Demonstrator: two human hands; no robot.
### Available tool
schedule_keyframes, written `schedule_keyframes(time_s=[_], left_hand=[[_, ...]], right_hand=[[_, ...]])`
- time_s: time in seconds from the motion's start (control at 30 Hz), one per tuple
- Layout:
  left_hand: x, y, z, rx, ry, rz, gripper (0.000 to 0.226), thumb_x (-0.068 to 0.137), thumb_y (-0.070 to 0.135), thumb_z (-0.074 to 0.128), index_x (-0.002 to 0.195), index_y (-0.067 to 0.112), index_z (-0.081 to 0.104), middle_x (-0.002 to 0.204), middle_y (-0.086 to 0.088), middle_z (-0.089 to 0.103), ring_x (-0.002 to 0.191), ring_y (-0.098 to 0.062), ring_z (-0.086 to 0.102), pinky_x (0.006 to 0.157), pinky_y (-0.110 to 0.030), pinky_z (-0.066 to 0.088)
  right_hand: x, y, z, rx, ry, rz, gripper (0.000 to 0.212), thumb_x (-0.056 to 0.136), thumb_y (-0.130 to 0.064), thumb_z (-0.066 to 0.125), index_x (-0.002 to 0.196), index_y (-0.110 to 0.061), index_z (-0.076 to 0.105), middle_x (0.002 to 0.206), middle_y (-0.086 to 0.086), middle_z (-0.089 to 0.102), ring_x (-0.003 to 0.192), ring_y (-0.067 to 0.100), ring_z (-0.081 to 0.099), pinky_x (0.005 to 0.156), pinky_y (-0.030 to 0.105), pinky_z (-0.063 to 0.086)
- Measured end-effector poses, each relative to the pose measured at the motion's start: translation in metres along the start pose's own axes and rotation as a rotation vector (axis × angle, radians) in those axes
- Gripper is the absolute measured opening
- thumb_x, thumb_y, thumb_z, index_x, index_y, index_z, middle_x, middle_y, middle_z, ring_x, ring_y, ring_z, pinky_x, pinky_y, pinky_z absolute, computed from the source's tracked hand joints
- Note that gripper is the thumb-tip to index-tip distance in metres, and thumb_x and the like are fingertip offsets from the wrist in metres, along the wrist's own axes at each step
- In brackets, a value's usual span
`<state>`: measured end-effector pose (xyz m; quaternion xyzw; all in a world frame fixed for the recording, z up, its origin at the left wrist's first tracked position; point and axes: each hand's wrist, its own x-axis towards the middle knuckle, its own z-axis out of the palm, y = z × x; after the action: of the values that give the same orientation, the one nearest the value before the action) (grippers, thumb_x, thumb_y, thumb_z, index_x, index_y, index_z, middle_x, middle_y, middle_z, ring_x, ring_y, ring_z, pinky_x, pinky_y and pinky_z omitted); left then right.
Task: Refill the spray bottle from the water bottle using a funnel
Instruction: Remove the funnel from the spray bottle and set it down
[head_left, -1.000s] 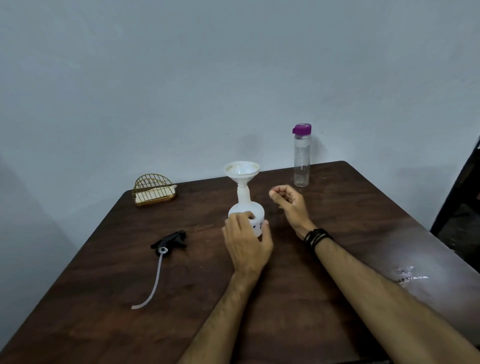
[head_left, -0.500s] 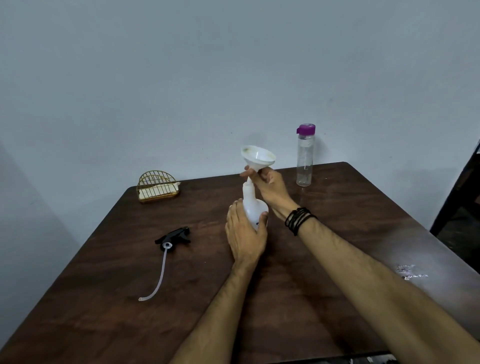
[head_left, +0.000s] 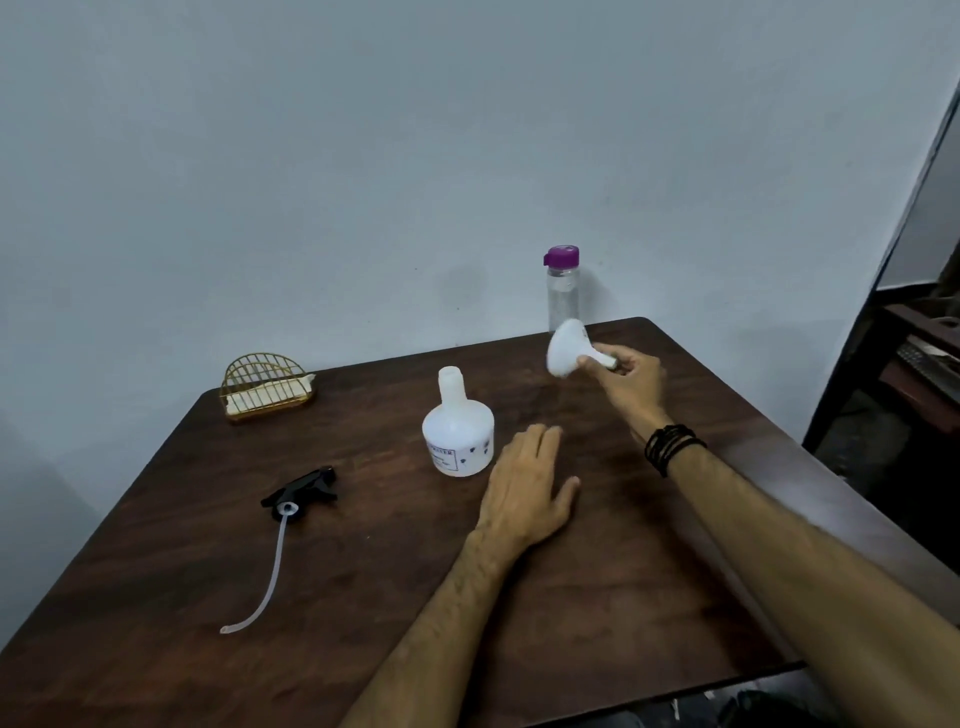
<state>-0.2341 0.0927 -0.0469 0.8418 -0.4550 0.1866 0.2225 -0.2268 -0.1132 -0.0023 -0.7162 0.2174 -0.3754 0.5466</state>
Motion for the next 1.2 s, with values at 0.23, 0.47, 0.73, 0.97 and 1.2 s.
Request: schedule_keyframes(time_s=[0.23,0.47,0.73,0.97,1.2], left_hand=[[0.036,0.004,0.03,0.052,-0.504,-0.243,0.083,0.093,0.074,0.022,0.16,0.027,0.01,0.168,-0.003,-0.002,0.154,-0.017,-0.006,0.124,-0.042,-0.007],[0.059,0.002,0.037,0.081,-0.512,-0.319,0.085,0.09,0.079,0.02,0.159,0.033,0.011,0.168,-0.001,-0.001,0.154,-0.017,-0.005,0.123,-0.046,-0.008],[0.072,-0.002,0.049,0.091,-0.521,-0.349,0.087,0.087,0.082,0.017,0.159,0.035,0.006,0.168,0.002,-0.004,0.154,-0.015,-0.009,0.123,-0.048,-0.009],[0.072,-0.003,0.049,0.068,-0.503,-0.356,0.087,0.087,0.083,0.018,0.159,0.036,0.006,0.168,0.003,-0.005,0.154,-0.014,-0.01,0.122,-0.046,-0.011],[0.073,-0.003,0.047,0.05,-0.482,-0.356,0.089,0.085,0.084,0.022,0.159,0.036,0.012,0.168,0.002,0.001,0.154,-0.014,-0.005,0.123,-0.046,-0.007]], right_hand=[[0.028,0.036,-0.038,-0.247,0.099,-0.008,0.024,0.075,-0.022,0.087,0.093,-0.011,0.078,0.079,0.004,0.068,0.067,0.013,0.058,0.068,0.023,0.046],[0.063,0.072,-0.028,-0.442,0.067,-0.003,0.039,0.082,-0.046,0.078,0.109,-0.017,0.075,0.108,0.006,0.066,0.097,0.022,0.063,0.081,0.03,0.047],[0.124,0.086,-0.007,-0.38,0.025,0.039,0.044,0.083,-0.039,0.079,0.115,-0.009,0.074,0.116,0.011,0.07,0.106,0.026,0.064,0.084,0.024,0.042],[0.143,0.084,0.006,-0.413,0.016,0.017,0.045,0.086,-0.038,0.076,0.12,-0.008,0.071,0.121,0.013,0.069,0.11,0.027,0.063,0.087,0.029,0.045],[0.114,0.073,-0.002,-0.309,0.197,0.045,0.038,0.093,-0.042,0.066,0.112,-0.01,0.06,0.112,0.008,0.061,0.1,0.024,0.063,0.086,0.032,0.048]])
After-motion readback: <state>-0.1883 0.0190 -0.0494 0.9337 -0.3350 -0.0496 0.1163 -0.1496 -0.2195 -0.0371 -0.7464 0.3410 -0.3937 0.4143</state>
